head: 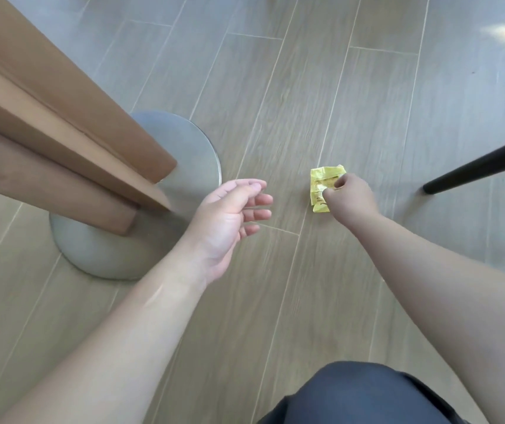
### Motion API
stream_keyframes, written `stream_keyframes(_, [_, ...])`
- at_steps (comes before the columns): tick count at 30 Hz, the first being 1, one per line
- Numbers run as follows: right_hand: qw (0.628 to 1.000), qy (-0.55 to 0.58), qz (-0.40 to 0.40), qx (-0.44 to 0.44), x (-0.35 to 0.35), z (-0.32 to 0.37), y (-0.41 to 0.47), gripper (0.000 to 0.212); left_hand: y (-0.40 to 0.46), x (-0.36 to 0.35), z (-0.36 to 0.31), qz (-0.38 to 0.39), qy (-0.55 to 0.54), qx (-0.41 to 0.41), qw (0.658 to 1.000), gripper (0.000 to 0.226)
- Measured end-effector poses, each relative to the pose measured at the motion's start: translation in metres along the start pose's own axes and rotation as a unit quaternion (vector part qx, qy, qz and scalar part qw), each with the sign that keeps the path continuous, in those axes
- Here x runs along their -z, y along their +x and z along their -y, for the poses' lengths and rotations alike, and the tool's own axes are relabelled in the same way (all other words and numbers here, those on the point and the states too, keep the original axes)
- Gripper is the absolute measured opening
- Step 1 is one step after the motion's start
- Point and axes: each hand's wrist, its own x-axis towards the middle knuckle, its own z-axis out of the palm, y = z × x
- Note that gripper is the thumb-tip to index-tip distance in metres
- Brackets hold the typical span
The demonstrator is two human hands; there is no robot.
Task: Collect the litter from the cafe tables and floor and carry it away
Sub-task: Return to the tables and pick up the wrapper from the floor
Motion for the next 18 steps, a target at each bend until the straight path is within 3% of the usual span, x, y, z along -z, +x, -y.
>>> stream_keyframes(3, [0.991,-0.125,-0.031,0.032,-0.015,-0.005,0.024,0.042,0.004,-0.001,0.007,-0.011,-0.005,-0.002,1.0,0.016])
stream_keyframes(7, [0.973,-0.226,-0.015,0.04,-0.027,-0.017,0.045,0.059,0.008,-0.006,0.017,-0.011,-0.006,0.001,1.0,0.015])
stream_keyframes(13, [0.968,-0.241,0.055,0.051,-0.043,-0.04,0.047,0.037,0.015,-0.013,0.026,-0.011,-0.002,0.003,1.0,0.015])
stream_keyframes(18, [0.971,-0.214,0.055,0.095,-0.057,-0.048,0.03,0.016,0.016,-0.015,0.028,-0.008,0.006,0.004,1.0,0.014])
